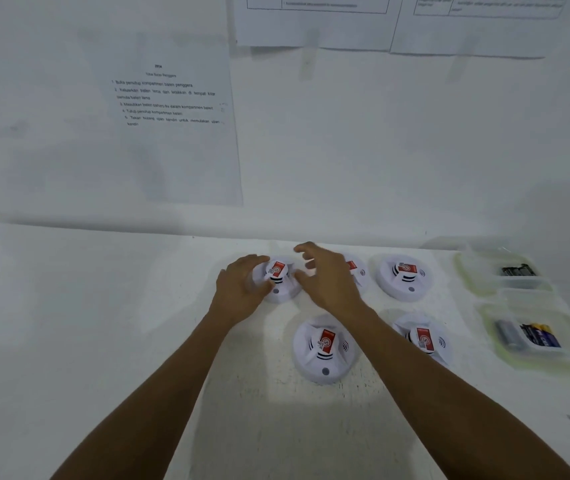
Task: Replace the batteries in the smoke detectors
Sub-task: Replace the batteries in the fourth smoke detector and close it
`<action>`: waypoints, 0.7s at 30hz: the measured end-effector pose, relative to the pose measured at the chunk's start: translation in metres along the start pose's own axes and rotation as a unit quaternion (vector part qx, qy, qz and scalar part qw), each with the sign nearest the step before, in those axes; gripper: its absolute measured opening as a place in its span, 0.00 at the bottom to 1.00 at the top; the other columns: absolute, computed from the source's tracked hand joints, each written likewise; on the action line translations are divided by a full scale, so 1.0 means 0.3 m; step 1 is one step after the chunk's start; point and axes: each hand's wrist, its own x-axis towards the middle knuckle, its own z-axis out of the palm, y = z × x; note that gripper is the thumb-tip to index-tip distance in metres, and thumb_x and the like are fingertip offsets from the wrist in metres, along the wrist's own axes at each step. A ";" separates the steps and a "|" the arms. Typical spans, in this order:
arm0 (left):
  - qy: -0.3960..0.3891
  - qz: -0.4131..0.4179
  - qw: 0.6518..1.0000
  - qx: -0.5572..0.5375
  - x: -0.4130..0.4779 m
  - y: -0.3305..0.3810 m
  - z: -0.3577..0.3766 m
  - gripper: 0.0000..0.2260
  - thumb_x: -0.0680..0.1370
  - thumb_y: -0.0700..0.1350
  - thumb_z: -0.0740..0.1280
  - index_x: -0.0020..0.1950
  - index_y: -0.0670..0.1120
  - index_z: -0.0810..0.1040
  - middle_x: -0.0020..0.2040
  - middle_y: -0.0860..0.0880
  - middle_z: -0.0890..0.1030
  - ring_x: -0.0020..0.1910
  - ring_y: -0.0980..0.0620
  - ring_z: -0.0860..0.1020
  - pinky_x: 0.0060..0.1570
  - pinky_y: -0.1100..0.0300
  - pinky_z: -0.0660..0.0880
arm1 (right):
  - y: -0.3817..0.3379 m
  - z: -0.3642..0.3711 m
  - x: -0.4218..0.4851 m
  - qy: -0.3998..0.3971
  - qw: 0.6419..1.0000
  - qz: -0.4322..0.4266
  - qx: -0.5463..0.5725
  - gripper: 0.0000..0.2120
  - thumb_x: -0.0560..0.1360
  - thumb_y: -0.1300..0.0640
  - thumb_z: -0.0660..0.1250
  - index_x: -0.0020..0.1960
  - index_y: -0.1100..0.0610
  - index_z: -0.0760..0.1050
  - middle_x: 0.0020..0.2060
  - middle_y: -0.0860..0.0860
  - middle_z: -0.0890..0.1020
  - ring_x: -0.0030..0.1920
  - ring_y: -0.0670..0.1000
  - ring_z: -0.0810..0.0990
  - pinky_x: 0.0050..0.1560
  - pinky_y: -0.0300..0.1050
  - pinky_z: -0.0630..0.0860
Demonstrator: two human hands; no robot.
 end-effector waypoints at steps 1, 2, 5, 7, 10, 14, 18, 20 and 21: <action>0.014 0.017 1.000 -0.010 0.008 0.007 0.005 0.35 0.68 0.69 0.65 0.67 0.47 0.74 0.67 0.45 0.76 0.66 0.47 0.73 0.70 0.44 0.65 | 0.011 -0.033 -0.003 0.023 1.000 -0.007 -0.003 0.16 0.75 0.56 0.71 0.62 0.51 0.76 0.52 0.49 0.82 0.47 0.46 0.79 0.48 0.40 0.75; 0.023 0.039 0.999 -0.002 0.011 0.029 0.006 0.33 0.69 0.66 0.67 0.67 0.47 0.75 0.67 0.46 0.76 0.66 0.48 0.73 0.70 0.48 0.65 | 0.026 -0.071 -0.006 0.044 0.999 -0.008 -0.006 0.15 0.75 0.56 0.71 0.61 0.50 0.77 0.51 0.48 0.82 0.45 0.46 0.79 0.48 0.41 0.75; 0.014 0.118 0.992 0.044 0.037 0.124 0.030 0.26 0.73 0.52 0.73 0.69 0.49 0.73 0.68 0.51 0.74 0.64 0.55 0.70 0.66 0.62 0.60 | 0.089 -0.186 -0.014 0.072 0.997 0.013 -0.020 0.12 0.75 0.57 0.69 0.58 0.51 0.78 0.50 0.49 0.83 0.45 0.47 0.80 0.51 0.44 0.77; -0.032 0.152 0.985 0.071 0.064 0.181 0.072 0.28 0.71 0.52 0.75 0.69 0.49 0.72 0.67 0.52 0.75 0.65 0.53 0.71 0.65 0.62 0.61 | 0.135 -0.244 -0.024 0.067 0.996 0.036 -0.043 0.12 0.77 0.58 0.67 0.59 0.51 0.77 0.53 0.50 0.83 0.46 0.48 0.80 0.51 0.44 0.77; -0.090 0.172 0.965 0.178 0.109 0.224 0.170 0.29 0.66 0.61 0.73 0.64 0.52 0.74 0.59 0.53 0.79 0.61 0.48 0.75 0.65 0.46 0.68 | 0.176 -0.276 -0.051 0.011 0.994 0.079 -0.070 0.15 0.79 0.58 0.64 0.64 0.52 0.74 0.57 0.55 0.82 0.50 0.53 0.82 0.50 0.44 0.77; -0.137 0.148 0.943 0.266 0.133 0.265 0.261 0.37 0.68 0.64 0.71 0.73 0.52 0.65 0.68 0.50 0.73 0.71 0.47 0.66 0.74 0.42 0.51 | 0.189 -0.260 -0.080 -0.035 0.993 0.083 -0.076 0.17 0.80 0.58 0.62 0.68 0.53 0.70 0.53 0.59 0.83 0.49 0.58 0.83 0.50 0.51 0.79; -0.145 0.117 0.954 0.236 0.134 0.256 0.275 0.36 0.70 0.60 0.73 0.73 0.49 0.65 0.70 0.49 0.73 0.70 0.48 0.68 0.74 0.48 0.53 | 0.202 -0.263 -0.085 -0.051 0.994 0.087 -0.037 0.19 0.80 0.60 0.63 0.70 0.53 0.68 0.55 0.59 0.82 0.50 0.56 0.81 0.51 0.47 0.77; -0.137 0.111 0.969 0.176 0.109 0.254 0.261 0.35 0.69 0.56 0.76 0.72 0.49 0.68 0.68 0.49 0.74 0.68 0.48 0.70 0.69 0.55 0.61 | 0.212 -0.273 -0.099 -0.066 0.994 0.082 -0.010 0.22 0.78 0.61 0.66 0.70 0.51 0.68 0.59 0.56 0.79 0.52 0.52 0.79 0.51 0.44 0.75; -0.123 0.116 0.975 0.144 0.093 0.255 0.248 0.34 0.68 0.54 0.77 0.71 0.49 0.69 0.66 0.50 0.74 0.67 0.50 0.71 0.65 0.59 0.63 | 0.217 -0.283 -0.110 -0.068 0.995 0.076 0.008 0.24 0.76 0.61 0.69 0.70 0.51 0.68 0.61 0.54 0.78 0.54 0.51 0.78 0.53 0.43 0.76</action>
